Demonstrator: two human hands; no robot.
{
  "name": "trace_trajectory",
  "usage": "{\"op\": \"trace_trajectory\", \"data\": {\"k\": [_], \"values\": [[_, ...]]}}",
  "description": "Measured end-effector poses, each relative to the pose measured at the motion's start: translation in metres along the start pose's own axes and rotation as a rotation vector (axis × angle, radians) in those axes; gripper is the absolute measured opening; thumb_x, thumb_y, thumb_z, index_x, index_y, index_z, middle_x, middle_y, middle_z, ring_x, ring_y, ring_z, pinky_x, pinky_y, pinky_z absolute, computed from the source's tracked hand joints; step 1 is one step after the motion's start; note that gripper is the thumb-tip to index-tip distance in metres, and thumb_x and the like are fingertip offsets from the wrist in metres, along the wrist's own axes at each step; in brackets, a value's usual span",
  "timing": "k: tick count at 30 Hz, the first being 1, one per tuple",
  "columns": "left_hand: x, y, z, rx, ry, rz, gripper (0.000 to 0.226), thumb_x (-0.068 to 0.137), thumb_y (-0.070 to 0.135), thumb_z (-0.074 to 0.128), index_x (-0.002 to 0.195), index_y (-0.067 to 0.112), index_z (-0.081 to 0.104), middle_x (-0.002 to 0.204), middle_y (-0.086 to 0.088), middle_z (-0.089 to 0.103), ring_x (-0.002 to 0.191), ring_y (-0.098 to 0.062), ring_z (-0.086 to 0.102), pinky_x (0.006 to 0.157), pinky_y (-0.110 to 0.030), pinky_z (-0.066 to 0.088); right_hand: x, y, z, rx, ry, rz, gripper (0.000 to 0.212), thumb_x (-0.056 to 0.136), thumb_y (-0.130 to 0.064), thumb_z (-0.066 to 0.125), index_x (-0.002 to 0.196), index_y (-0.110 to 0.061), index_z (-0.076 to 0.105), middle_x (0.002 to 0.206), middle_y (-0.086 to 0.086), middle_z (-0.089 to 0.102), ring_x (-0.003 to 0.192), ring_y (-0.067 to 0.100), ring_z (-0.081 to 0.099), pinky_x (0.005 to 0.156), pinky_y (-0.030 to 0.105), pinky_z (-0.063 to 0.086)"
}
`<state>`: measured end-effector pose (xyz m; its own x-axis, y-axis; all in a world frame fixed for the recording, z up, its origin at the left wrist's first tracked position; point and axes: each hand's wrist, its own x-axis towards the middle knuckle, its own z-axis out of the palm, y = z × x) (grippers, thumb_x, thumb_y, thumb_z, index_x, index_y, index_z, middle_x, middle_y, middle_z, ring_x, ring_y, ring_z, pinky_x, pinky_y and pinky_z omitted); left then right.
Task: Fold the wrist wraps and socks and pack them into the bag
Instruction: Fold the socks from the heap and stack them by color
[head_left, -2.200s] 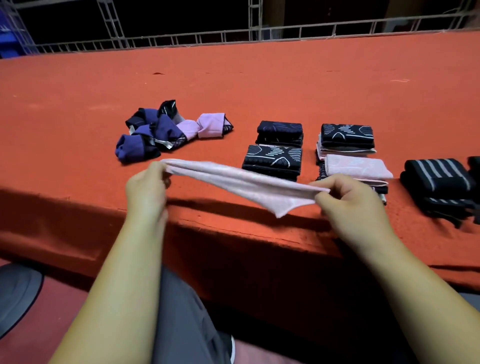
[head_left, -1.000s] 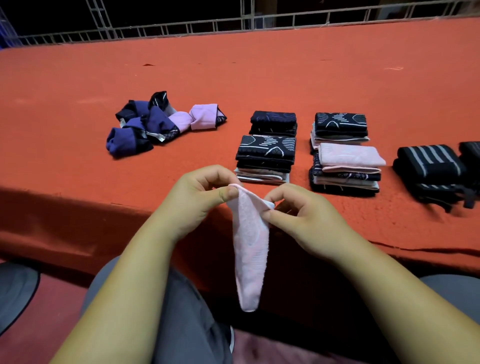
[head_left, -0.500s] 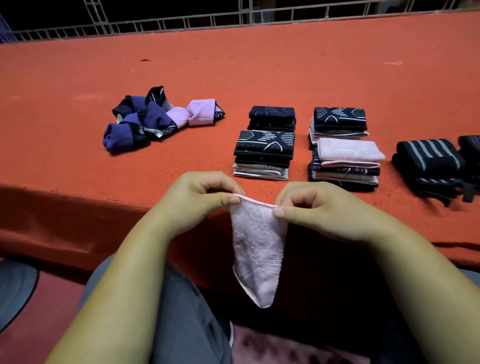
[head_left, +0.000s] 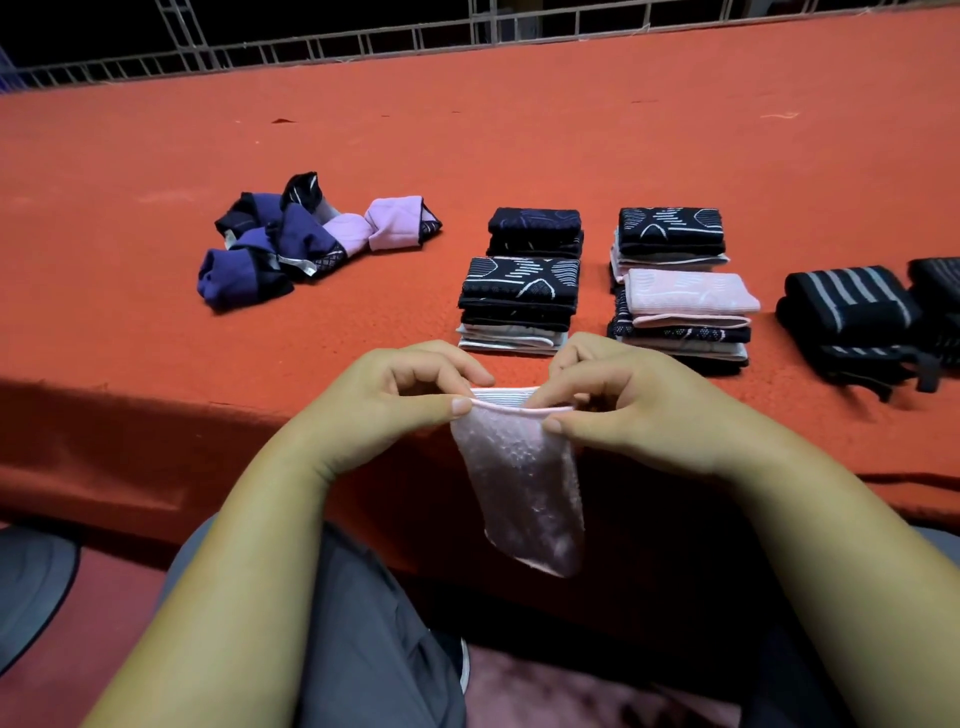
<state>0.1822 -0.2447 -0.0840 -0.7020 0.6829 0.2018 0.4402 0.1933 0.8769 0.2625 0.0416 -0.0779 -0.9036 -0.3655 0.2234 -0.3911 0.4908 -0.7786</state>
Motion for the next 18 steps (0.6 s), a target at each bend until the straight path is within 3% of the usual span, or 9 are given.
{"op": "trace_trajectory", "data": {"k": [5,9,11,13,16,18], "values": [[0.002,0.0,0.007,-0.039,0.054,0.01,0.006,0.096,0.01,0.071,0.099,0.005,0.073,0.113,-0.012,0.076,0.109,-0.023,0.068,0.1,-0.036,0.051,0.002,0.004,0.001,-0.113,0.098,-0.021,0.014,0.094,-0.016,0.081,0.099,-0.029,0.078,0.096,-0.008,0.062,0.089,0.013,0.062,0.082,0.019,0.044],[0.007,-0.003,0.015,-0.234,0.093,-0.103,0.035,0.09,0.005,0.077,0.12,0.002,0.06,0.113,-0.015,0.072,0.102,-0.017,0.065,0.09,-0.026,0.054,0.002,0.012,0.002,-0.084,0.167,0.018,0.013,0.098,-0.013,0.074,0.101,-0.026,0.074,0.1,-0.011,0.072,0.093,0.01,0.068,0.091,0.033,0.053],[0.009,-0.005,0.018,-0.282,0.055,-0.185,0.045,0.089,-0.003,0.078,0.128,0.001,0.057,0.12,-0.015,0.074,0.105,-0.018,0.069,0.09,-0.028,0.057,0.001,0.014,0.002,-0.018,0.184,0.042,0.014,0.099,-0.01,0.072,0.103,-0.024,0.072,0.1,-0.008,0.075,0.096,0.013,0.069,0.095,0.038,0.052],[0.011,-0.007,0.022,-0.233,0.039,-0.209,0.033,0.093,-0.005,0.072,0.125,0.0,0.062,0.114,-0.014,0.078,0.103,-0.017,0.071,0.086,-0.03,0.059,0.002,0.016,0.002,0.083,0.211,0.056,0.014,0.1,-0.009,0.071,0.105,-0.022,0.072,0.101,-0.003,0.075,0.093,0.015,0.067,0.093,0.041,0.052],[0.014,-0.003,0.028,-0.27,0.182,-0.204,0.016,0.094,-0.002,0.072,0.107,0.007,0.07,0.096,-0.006,0.079,0.09,-0.013,0.072,0.076,-0.027,0.059,0.006,0.019,0.007,0.288,0.258,0.129,0.024,0.096,-0.019,0.077,0.118,-0.025,0.067,0.098,0.0,0.072,0.087,0.015,0.062,0.083,0.044,0.053],[0.017,-0.002,0.029,-0.34,0.267,-0.195,0.012,0.094,0.002,0.073,0.101,0.011,0.072,0.089,-0.006,0.077,0.082,-0.014,0.071,0.071,-0.025,0.056,0.01,0.019,0.014,0.354,0.281,0.248,0.035,0.093,-0.024,0.082,0.124,-0.021,0.065,0.09,-0.003,0.074,0.08,0.01,0.065,0.075,0.036,0.055]]}}
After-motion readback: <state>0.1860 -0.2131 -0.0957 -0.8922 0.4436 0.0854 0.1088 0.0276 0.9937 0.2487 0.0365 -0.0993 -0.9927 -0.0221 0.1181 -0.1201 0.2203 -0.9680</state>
